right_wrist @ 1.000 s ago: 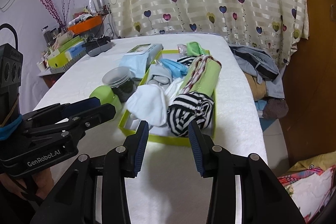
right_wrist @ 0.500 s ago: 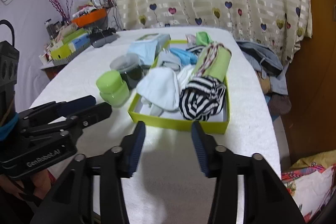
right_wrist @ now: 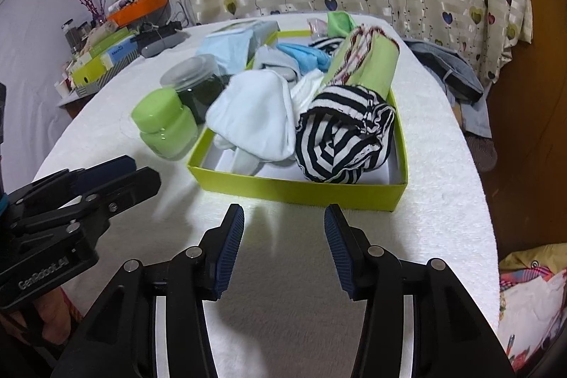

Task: Organize soft objects

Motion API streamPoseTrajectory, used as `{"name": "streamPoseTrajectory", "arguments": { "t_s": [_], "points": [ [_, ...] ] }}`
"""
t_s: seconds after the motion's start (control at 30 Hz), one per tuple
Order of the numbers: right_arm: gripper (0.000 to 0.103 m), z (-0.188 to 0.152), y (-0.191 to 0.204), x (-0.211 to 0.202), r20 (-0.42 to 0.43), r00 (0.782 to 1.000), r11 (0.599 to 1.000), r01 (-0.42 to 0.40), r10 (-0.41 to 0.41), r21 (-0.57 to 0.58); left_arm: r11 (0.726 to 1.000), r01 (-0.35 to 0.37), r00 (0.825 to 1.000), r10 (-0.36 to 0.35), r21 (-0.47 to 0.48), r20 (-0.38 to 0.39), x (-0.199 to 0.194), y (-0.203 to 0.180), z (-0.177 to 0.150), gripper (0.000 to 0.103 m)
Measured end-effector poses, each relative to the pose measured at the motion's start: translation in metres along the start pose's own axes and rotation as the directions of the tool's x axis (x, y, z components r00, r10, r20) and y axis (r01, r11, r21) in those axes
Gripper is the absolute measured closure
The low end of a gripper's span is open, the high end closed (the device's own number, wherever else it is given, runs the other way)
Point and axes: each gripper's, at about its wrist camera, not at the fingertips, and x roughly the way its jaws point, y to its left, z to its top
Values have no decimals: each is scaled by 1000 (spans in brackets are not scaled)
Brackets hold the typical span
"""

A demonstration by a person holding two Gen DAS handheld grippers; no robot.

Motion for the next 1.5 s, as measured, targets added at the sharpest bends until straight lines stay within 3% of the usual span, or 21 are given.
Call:
{"name": "streamPoseTrajectory", "arguments": {
  "t_s": [0.53,1.13,1.5],
  "points": [
    [54,19,-2,21,-15,1000,1000,20,-20,13,999,-30,999,30,-16,-30,15,1,-2,62],
    [54,16,0,32,-32,999,999,41,-40,10,997,-70,996,69,-20,-48,22,7,3,62],
    [41,13,13,35,-17,997,997,74,-74,-26,997,-82,994,81,-15,-68,28,10,3,62]
  ]
}}
